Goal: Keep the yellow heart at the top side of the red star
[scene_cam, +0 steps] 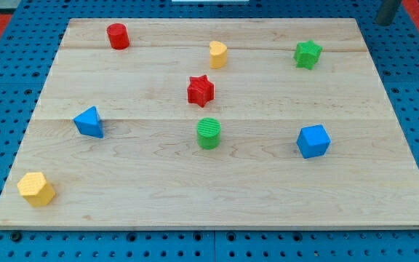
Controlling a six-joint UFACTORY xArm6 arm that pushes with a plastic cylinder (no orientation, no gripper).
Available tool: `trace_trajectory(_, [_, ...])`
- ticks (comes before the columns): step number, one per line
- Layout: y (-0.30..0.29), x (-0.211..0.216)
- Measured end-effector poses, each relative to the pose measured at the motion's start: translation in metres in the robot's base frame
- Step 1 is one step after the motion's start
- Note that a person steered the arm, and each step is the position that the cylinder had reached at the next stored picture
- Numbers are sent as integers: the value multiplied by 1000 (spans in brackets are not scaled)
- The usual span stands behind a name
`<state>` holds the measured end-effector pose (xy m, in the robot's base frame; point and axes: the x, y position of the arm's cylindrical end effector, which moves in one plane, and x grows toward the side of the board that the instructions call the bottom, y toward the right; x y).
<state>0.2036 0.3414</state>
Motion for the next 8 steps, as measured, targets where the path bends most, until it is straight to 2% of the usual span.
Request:
trace_trajectory(1, [0, 2])
trace_trajectory(2, [-29, 38])
trace_trajectory(3, [-97, 57])
trace_trajectory(4, [-184, 15])
trace_trajectory(5, [-258, 39])
trace_trajectory(6, [-316, 81])
trace_trajectory(7, [-358, 83])
trace_trajectory(8, [-363, 85])
